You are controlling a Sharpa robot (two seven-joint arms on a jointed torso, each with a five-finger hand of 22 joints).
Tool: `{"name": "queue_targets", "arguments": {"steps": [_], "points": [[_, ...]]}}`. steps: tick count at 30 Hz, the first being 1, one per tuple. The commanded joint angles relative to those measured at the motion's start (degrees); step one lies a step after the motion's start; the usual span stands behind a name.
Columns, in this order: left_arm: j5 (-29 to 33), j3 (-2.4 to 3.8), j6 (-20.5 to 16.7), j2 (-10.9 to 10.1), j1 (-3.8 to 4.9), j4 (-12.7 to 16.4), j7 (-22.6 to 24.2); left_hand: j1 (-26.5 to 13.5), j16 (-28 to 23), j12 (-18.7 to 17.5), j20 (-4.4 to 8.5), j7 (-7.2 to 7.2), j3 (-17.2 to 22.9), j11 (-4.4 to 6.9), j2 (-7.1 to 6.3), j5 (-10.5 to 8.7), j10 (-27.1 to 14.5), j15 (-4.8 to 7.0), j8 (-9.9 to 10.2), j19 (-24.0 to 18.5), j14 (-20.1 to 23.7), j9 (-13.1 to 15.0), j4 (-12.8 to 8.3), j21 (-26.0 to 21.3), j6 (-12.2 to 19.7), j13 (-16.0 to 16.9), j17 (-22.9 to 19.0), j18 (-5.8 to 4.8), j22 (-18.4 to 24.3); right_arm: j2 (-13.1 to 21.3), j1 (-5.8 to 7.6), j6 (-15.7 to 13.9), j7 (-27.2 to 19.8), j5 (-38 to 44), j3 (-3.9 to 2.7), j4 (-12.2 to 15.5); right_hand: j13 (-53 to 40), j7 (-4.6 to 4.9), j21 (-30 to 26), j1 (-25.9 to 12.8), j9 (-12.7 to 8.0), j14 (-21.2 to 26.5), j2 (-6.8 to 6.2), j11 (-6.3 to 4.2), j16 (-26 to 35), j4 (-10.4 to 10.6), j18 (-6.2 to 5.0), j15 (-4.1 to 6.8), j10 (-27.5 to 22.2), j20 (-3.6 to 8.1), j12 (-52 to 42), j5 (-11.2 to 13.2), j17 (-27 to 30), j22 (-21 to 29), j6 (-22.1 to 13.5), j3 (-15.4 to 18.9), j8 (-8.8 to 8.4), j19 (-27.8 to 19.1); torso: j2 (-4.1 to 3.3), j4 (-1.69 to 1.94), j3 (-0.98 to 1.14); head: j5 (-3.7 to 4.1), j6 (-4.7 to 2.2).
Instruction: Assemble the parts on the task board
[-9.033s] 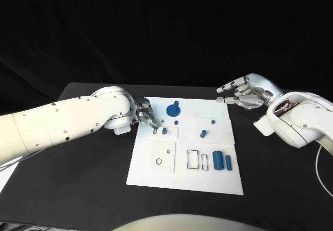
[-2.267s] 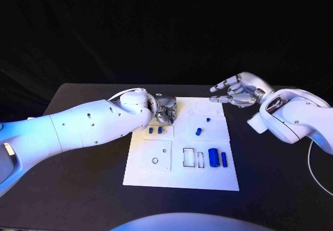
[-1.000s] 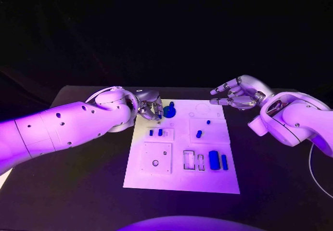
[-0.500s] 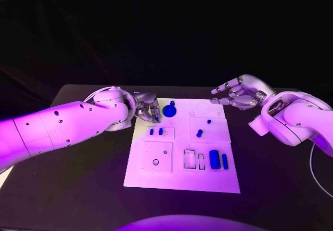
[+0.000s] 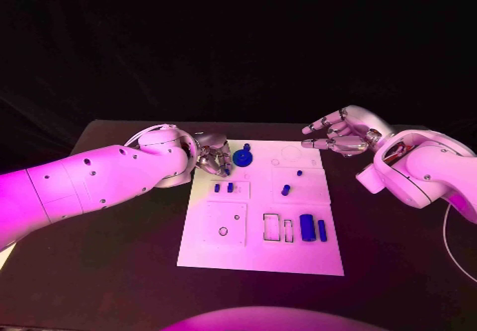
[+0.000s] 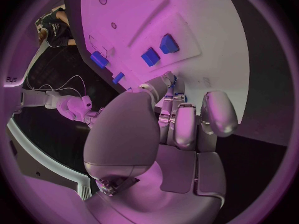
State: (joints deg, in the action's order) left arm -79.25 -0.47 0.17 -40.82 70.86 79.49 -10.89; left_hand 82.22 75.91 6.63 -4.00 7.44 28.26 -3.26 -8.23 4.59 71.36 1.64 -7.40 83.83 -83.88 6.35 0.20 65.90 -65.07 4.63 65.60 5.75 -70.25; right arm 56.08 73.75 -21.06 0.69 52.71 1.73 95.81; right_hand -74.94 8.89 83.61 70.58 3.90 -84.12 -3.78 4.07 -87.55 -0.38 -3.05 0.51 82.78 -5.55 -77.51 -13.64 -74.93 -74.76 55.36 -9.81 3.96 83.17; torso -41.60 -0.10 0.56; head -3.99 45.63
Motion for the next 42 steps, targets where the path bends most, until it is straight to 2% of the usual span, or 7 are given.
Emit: {"name": "queue_targets", "arguments": {"steps": [1,21,27,30,32,39,42], "points": [[-0.4,-0.02,1.6,0.2,-0.04,0.0,-0.4,-0.5,0.4,-0.3,-0.14,0.41,0.4,-0.40,0.03,0.23,-0.1,-0.34,0.4,0.9,-1.9,-0.1,0.1,0.3,0.0,-0.1,0.1,-0.81,-0.1,-0.1,-0.04,0.8,-0.4,0.1,0.00,0.0,-6.0,-0.07,-0.4,-0.1,0.0,-4.7,0.50,-0.29,0.3,0.1,-0.12,0.04,-0.1,0.10,0.2,-0.3,-10.0,0.0,0.2,0.3,-0.05,-0.5,0.02,-0.02,0.00,-0.07,0.07],[-2.1,-0.42,2.3,1.8,-0.23,-1.5,-1.9,-0.8,0.5,-0.9,-0.25,0.47,0.8,-0.54,-0.12,0.22,-0.3,-0.45,0.9,0.9,-1.9,-0.3,-0.1,0.4,0.3,-0.1,0.1,-0.85,-0.3,0.0,-0.04,1.0,-0.2,0.1,0.00,0.1,-6.0,-0.07,-0.4,-0.1,0.0,-4.7,0.50,-0.29,0.3,0.1,-0.12,0.04,-0.1,0.10,0.2,-0.3,-10.0,0.0,0.2,0.3,-0.05,-0.5,0.02,0.00,0.02,0.05,0.26],[-2.1,-0.42,2.4,1.8,-0.24,-1.5,-2.2,-1.4,0.5,-1.9,-0.48,0.91,1.2,-0.94,-0.61,0.20,-0.9,-0.75,1.7,0.7,-1.8,-0.7,-0.3,0.5,0.9,-0.3,-0.2,-0.86,-0.5,0.0,-0.04,1.0,-0.2,0.1,0.00,0.1,-6.0,-0.07,-0.4,-0.1,0.0,-4.7,0.50,-0.29,0.3,0.1,-0.12,0.04,-0.1,0.10,0.2,-0.3,-10.0,0.0,0.2,0.3,-0.05,-0.5,0.04,-0.02,0.01,0.04,0.26],[-2.1,-0.42,2.2,1.8,-0.24,-1.5,-2.4,-2.0,0.4,-2.7,-0.76,1.45,1.4,-1.44,-1.28,0.24,-1.8,-1.17,3.2,0.6,-1.7,-1.4,-0.4,0.3,3.1,-0.5,-0.6,-0.86,-0.4,0.1,-0.04,1.0,-0.2,0.1,0.00,0.1,-5.9,-0.08,-0.4,0.0,0.0,-4.7,0.51,-0.29,0.3,0.1,-0.14,0.04,-0.2,0.10,0.4,-0.3,-9.9,0.1,0.3,0.4,-0.05,-0.5,0.01,0.00,0.01,0.04,0.25],[-2.1,-0.43,2.0,1.7,-0.25,-1.4,-2.6,-2.3,0.3,-2.9,-0.88,1.25,1.5,-1.45,-1.74,0.23,-2.1,-1.24,4.0,0.7,-1.6,-2.0,-0.5,0.4,4.8,-0.5,-0.9,-0.87,-0.6,0.1,-0.04,1.0,-0.2,0.1,0.00,0.1,-5.9,-0.08,-0.4,0.0,0.0,-4.7,0.51,-0.29,0.4,0.1,-0.14,0.04,-0.2,0.10,0.4,-0.3,-9.9,0.1,0.3,0.4,-0.05,-0.5,0.01,0.01,0.01,0.05,0.22],[-2.2,-0.42,0.5,1.4,-0.26,-1.2,-2.8,-3.2,0.0,-3.1,-0.93,0.83,1.8,-1.24,-2.84,0.21,-3.8,-1.04,4.0,0.5,-1.4,-2.8,-0.6,-0.2,9.2,-0.8,-2.1,-0.64,-0.3,0.1,-0.04,1.1,-0.1,0.1,0.00,-0.2,-5.5,-0.08,-0.5,0.0,0.0,-4.6,0.49,-0.29,0.6,0.1,-0.19,0.05,-0.5,0.10,1.0,-0.3,-9.5,0.4,0.2,0.4,-0.07,-0.6,0.03,0.00,-0.03,0.05,0.15],[-2.2,-0.42,-0.1,1.2,-0.26,-1.2,-2.8,-3.5,-0.1,-3.1,-1.01,0.67,1.8,-1.44,-3.12,0.20,-4.9,-1.16,3.9,0.5,-1.3,-2.8,-0.6,-0.5,10.5,-0.9,-2.4,-0.59,0.0,0.1,-0.04,1.6,0.4,0.2,0.00,-0.4,-2.5,-0.10,-0.7,0.4,0.0,-4.1,0.58,-0.34,1.6,0.2,-0.22,0.11,-3.0,0.14,5.3,-0.3,-7.8,0.6,0.1,0.7,-0.12,-0.7,0.03,0.00,-0.03,0.07,0.11]]}}
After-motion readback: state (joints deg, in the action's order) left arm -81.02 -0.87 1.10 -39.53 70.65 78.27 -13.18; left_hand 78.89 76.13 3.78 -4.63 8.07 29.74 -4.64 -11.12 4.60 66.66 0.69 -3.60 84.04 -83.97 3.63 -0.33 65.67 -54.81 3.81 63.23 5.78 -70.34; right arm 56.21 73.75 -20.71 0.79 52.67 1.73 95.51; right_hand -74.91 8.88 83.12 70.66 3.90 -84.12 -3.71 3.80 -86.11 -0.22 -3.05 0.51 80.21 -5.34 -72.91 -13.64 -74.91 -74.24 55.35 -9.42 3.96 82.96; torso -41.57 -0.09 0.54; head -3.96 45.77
